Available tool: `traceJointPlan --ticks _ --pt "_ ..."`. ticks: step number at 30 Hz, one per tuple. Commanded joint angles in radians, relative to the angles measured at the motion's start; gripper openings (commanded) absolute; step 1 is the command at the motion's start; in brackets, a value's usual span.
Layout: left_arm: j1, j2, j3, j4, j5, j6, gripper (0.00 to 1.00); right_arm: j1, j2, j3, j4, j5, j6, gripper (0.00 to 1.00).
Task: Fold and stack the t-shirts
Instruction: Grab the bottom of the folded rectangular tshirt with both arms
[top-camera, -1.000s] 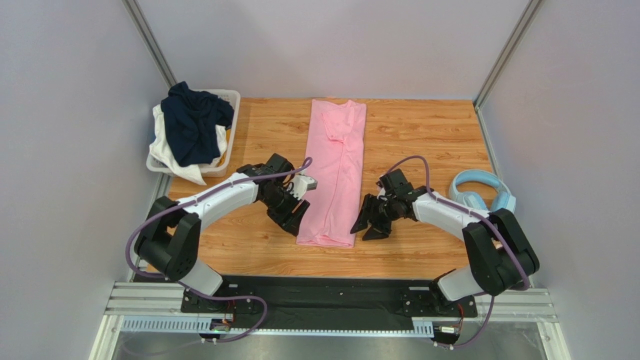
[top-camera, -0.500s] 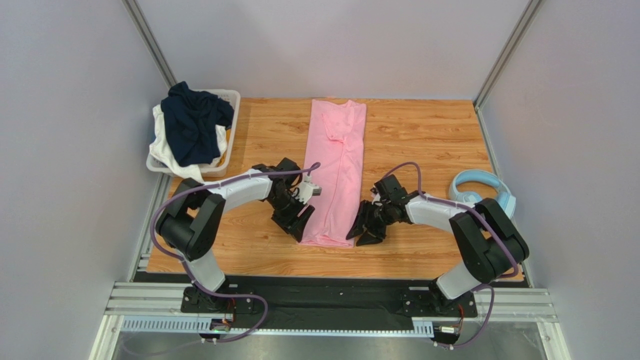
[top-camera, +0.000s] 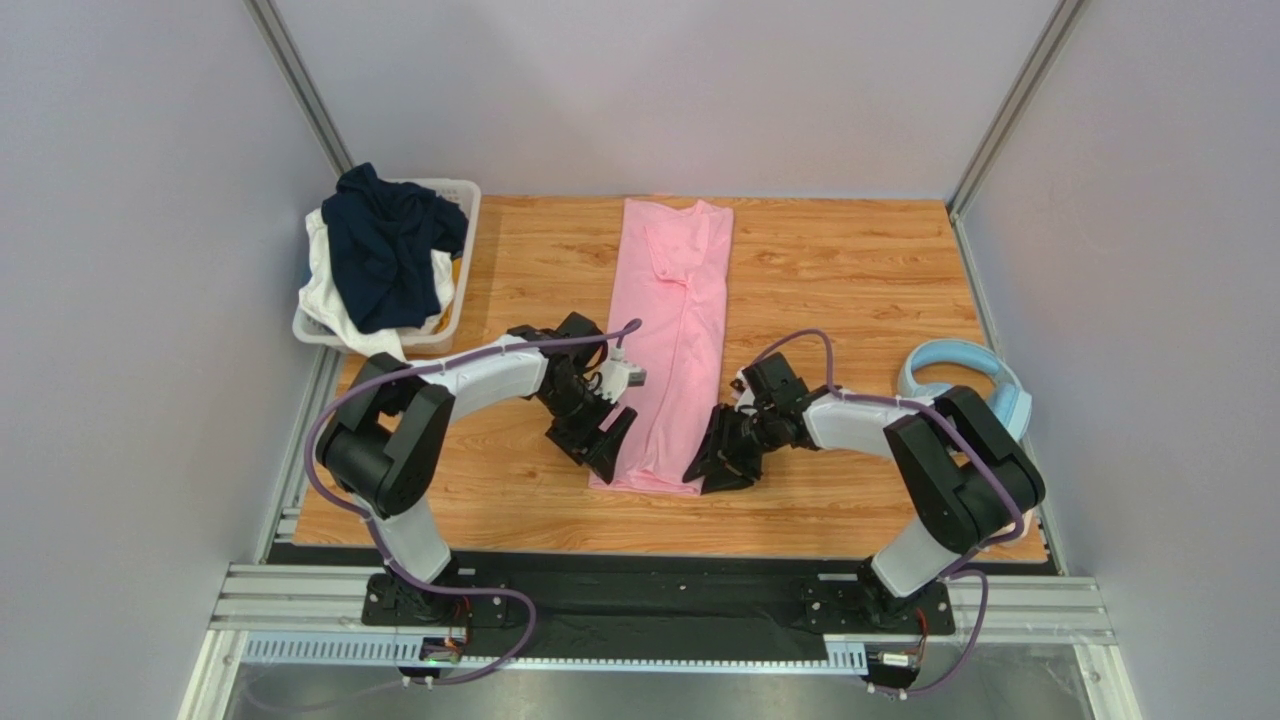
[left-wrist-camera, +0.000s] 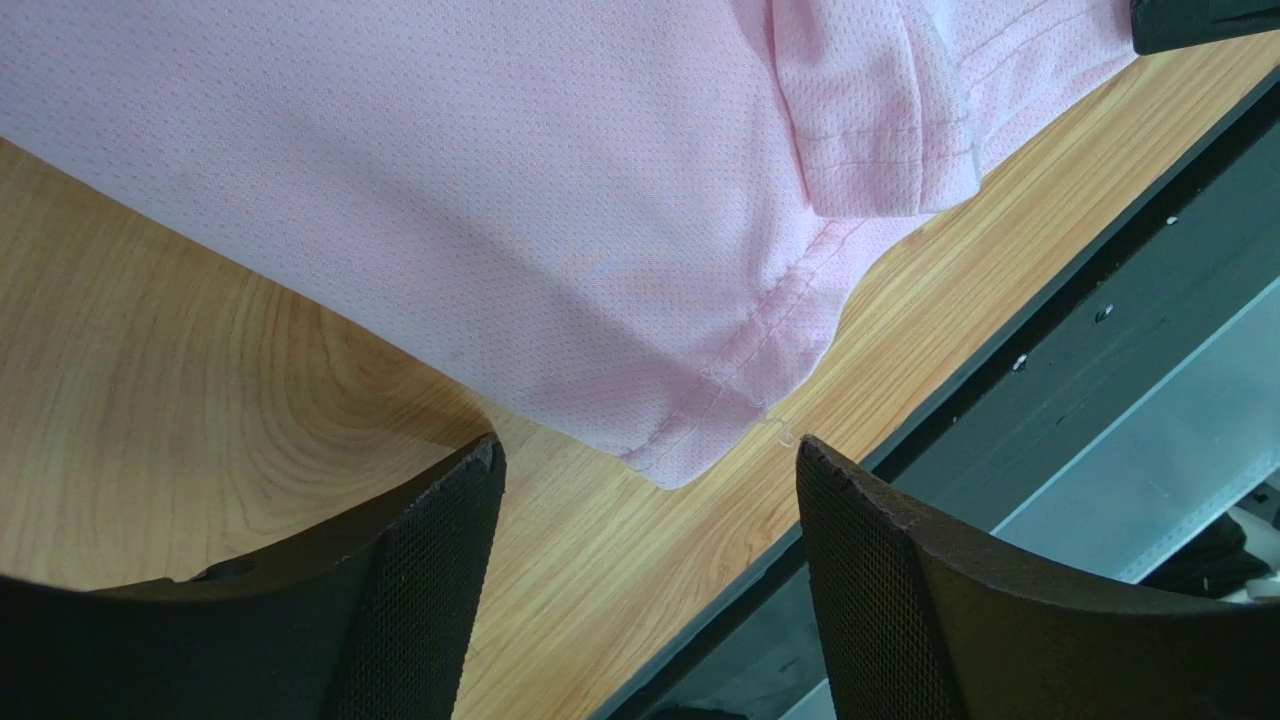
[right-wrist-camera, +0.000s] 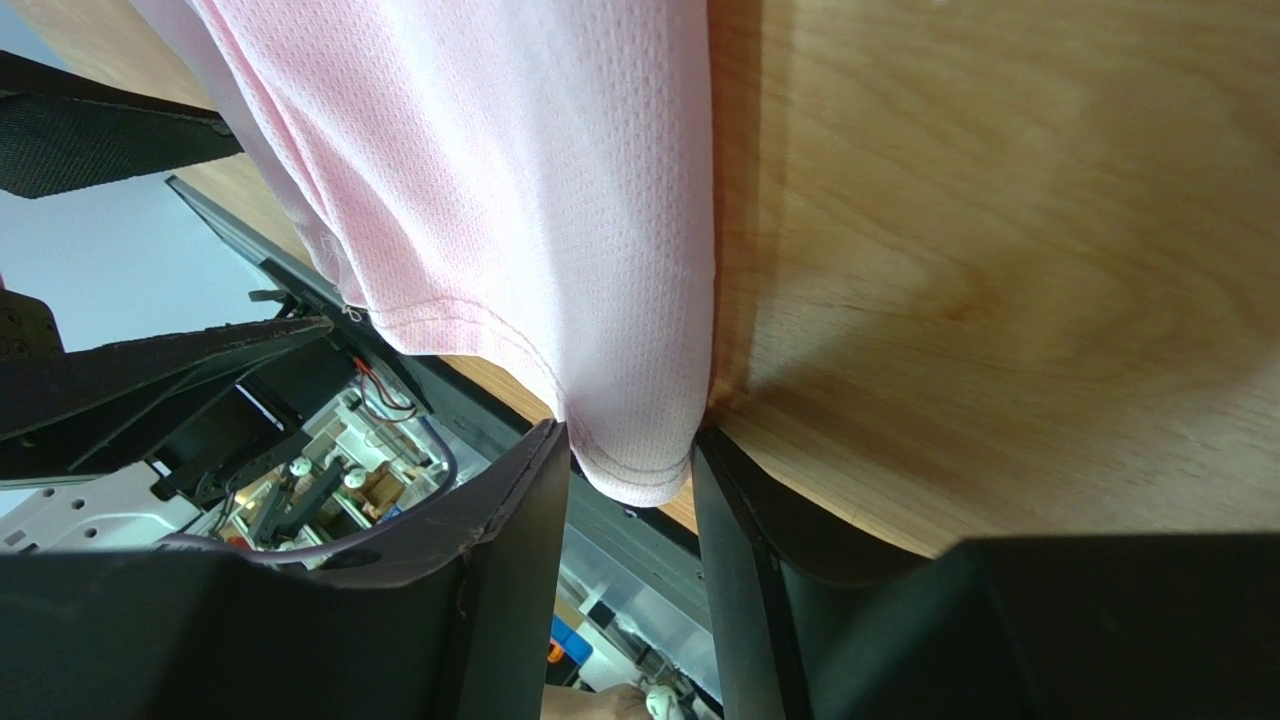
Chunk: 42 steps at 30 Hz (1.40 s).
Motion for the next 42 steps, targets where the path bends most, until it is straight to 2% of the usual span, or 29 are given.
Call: traceJointPlan --ticks 1,22,27,31,33,35,36,39,40,42 --pt "-0.017 0.032 -0.016 0.056 -0.013 -0.01 0.79 0.011 0.015 -0.03 0.013 0.064 -0.006 0.43" --pt "-0.027 0.062 -0.046 0.029 0.017 0.012 0.54 0.011 0.035 0.0 -0.003 0.054 -0.019 0.39" --pt "-0.028 0.057 -0.043 0.026 0.013 0.017 0.51 0.011 0.04 0.009 -0.003 0.052 -0.019 0.39" --pt "-0.028 0.059 -0.036 0.017 0.007 0.023 0.46 0.009 0.05 0.017 -0.004 0.052 -0.021 0.35" --pt "-0.028 0.057 -0.033 0.015 0.006 0.026 0.38 0.009 0.052 0.02 -0.004 0.051 -0.021 0.33" --pt "-0.027 0.057 -0.029 0.012 0.004 0.027 0.29 0.011 0.055 0.023 -0.006 0.049 -0.022 0.26" --pt "-0.028 0.057 -0.024 0.009 0.004 0.027 0.18 0.009 0.055 0.025 -0.006 0.049 -0.024 0.23" --pt "-0.028 0.046 -0.01 -0.002 0.007 0.035 0.0 0.011 0.051 0.031 -0.013 0.048 -0.026 0.08" --pt "-0.028 0.043 -0.004 -0.011 0.009 0.043 0.0 0.009 0.046 0.034 -0.021 0.048 -0.027 0.0" --pt "-0.027 0.032 0.009 -0.026 0.01 0.047 0.0 0.011 0.035 0.04 -0.035 0.054 -0.035 0.0"
